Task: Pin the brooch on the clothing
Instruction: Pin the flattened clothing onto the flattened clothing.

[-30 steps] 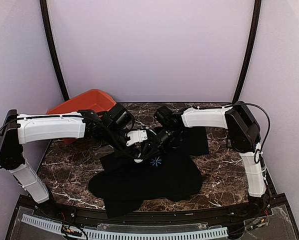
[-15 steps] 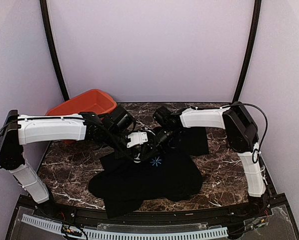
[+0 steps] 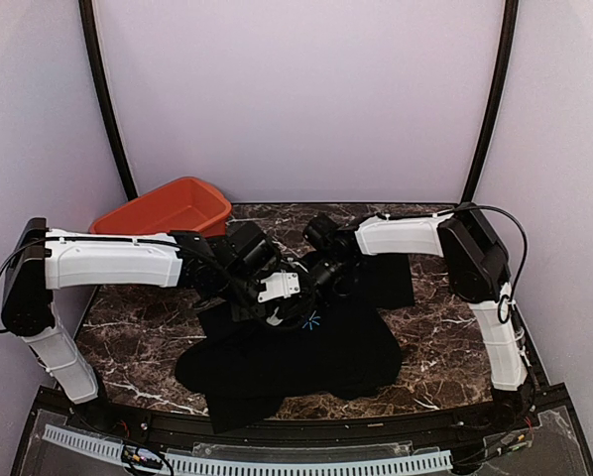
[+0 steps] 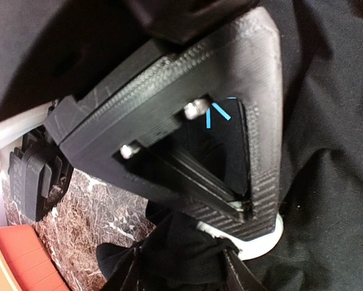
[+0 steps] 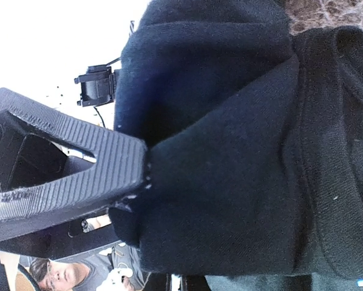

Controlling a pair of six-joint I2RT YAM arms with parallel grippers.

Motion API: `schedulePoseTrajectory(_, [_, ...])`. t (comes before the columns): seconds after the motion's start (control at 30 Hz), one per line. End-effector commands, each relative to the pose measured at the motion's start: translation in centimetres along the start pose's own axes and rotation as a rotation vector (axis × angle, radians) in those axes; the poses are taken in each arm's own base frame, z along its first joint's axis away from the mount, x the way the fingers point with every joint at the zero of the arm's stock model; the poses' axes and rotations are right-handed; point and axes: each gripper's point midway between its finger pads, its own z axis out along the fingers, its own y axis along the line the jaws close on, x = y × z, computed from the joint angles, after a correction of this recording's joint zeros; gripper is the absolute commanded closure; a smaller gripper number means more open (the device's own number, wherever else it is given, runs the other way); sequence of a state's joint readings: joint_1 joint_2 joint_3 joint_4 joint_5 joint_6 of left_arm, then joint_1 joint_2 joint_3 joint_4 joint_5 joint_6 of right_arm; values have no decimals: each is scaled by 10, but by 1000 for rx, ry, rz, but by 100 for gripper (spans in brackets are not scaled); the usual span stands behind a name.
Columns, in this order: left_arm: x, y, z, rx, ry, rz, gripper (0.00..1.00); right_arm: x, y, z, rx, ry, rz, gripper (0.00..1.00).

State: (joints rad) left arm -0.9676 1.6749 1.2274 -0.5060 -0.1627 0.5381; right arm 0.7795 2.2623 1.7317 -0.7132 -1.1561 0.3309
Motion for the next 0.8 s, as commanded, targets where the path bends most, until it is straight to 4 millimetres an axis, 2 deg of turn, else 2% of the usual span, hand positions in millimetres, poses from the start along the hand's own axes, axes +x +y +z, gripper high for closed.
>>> schedulePoseTrajectory(0.0, [16, -8, 12, -2, 87, 10, 58, -10, 42, -9, -109, -13, -134, 100])
schedulePoseTrajectory(0.4, [16, 2, 4, -55, 87, -8, 58, -8, 46, -12, -115, -16, -144, 100])
schedulePoseTrajectory(0.63, [-8, -17, -12, 68, -85, -14, 56, -4, 51, -16, -144, -13, -188, 100])
schedulePoseTrajectory(0.77, [-14, -7, -23, 78, -153, -74, 55, 6, 54, -17, -154, -9, -238, 100])
